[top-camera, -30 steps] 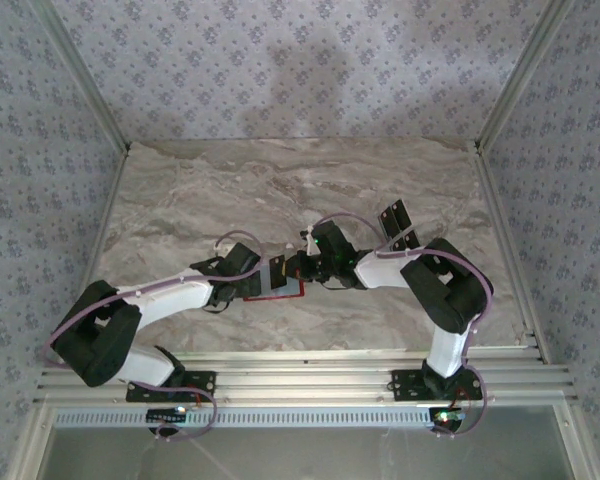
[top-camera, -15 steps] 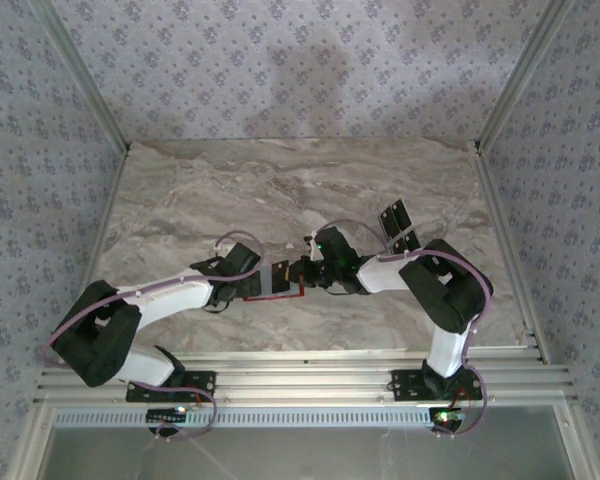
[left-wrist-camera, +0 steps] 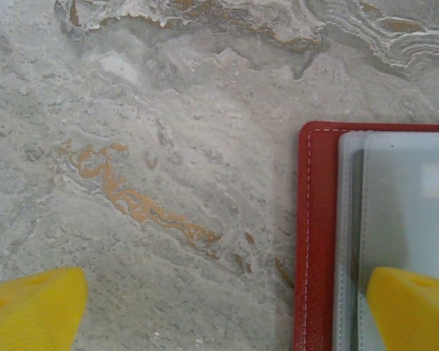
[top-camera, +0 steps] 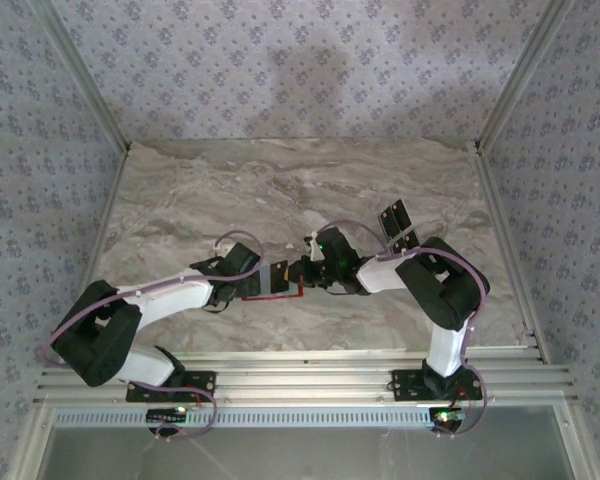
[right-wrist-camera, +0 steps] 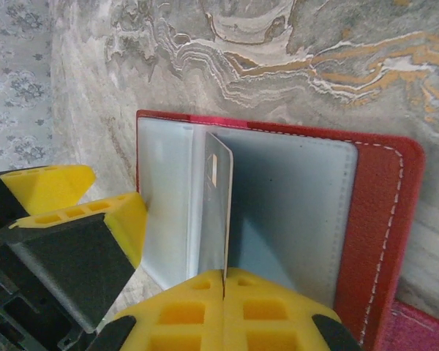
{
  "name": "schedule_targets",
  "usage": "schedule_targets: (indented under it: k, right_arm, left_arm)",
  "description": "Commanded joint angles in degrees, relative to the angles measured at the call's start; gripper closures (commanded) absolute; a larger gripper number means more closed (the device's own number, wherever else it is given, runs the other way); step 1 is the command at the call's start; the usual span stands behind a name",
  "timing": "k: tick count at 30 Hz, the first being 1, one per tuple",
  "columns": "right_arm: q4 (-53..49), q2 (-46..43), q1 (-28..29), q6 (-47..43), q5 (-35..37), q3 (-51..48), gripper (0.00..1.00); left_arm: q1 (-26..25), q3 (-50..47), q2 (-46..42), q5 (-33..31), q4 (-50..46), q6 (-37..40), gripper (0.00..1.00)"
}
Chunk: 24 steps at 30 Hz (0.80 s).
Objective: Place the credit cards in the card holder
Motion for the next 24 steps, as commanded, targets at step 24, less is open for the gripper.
schedule_targets:
  k: [24]
  right_arm:
    - [-6.11, -1.96, 1.31, -0.63, -1.16, 3.45, 1.0]
  left_arm:
    - [0.09, -1.29, 1.12, -0.27, -2.64, -0.13, 0.01]
